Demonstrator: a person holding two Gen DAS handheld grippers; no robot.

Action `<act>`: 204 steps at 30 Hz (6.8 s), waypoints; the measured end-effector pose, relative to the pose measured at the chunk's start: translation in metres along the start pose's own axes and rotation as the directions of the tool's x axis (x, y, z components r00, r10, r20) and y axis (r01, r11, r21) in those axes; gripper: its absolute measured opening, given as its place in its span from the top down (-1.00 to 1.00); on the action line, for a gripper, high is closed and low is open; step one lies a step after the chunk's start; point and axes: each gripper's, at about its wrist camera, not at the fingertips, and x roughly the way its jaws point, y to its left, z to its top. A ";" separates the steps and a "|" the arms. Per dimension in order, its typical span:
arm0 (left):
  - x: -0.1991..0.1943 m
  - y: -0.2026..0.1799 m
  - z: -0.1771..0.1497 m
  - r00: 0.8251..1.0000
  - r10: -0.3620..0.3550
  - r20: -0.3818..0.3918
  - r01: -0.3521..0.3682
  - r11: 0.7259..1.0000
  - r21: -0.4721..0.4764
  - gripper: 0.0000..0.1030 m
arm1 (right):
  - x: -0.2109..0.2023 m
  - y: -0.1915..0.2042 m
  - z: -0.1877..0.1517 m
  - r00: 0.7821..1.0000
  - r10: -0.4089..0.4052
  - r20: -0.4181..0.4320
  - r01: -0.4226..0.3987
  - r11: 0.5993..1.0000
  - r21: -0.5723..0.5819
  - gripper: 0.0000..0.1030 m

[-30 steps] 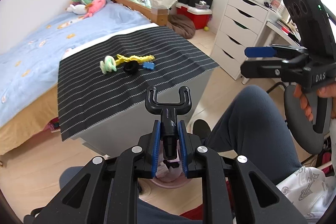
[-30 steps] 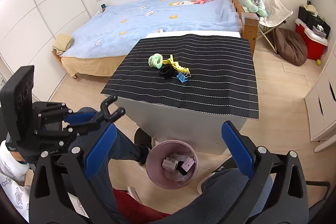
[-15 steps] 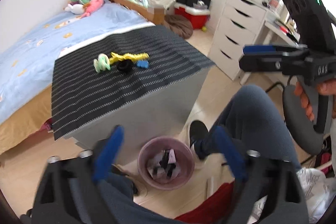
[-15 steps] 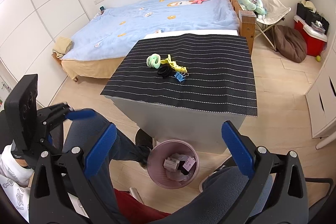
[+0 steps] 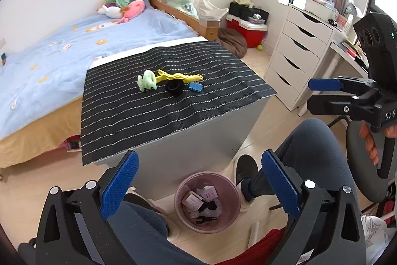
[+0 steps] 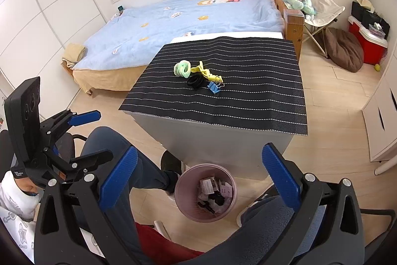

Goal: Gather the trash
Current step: 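Move the black handle over the pink bin and open the left tool, then reach the left tool to the green plush coil and close on it, then grasp the yellow clip with the right tool while the left holds the green coil, then carry the yellow clip over the bin and open the right tool while the left holds the green coil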

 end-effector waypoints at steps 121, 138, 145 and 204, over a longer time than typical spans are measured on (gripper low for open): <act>0.081 0.108 0.081 0.996 0.057 -0.073 -0.066 0.988 -0.136 0.76 | 0.227 0.032 0.191 0.914 -0.152 -0.377 0.020 0.943 -0.332 -0.93; 0.083 0.117 0.070 0.996 0.045 -0.073 -0.057 0.983 -0.172 0.76 | 0.277 0.027 0.173 0.833 -0.171 -0.526 -0.017 0.943 -0.333 0.29; 0.085 0.116 0.069 0.996 0.038 -0.078 -0.051 0.983 -0.174 0.76 | 0.279 0.024 0.172 0.832 -0.167 -0.529 -0.020 0.944 -0.330 0.81; 0.015 0.043 0.037 1.000 -0.014 0.011 0.015 0.999 -0.031 0.76 | 0.029 0.035 0.044 0.997 0.070 -0.022 -0.072 0.984 -0.164 0.84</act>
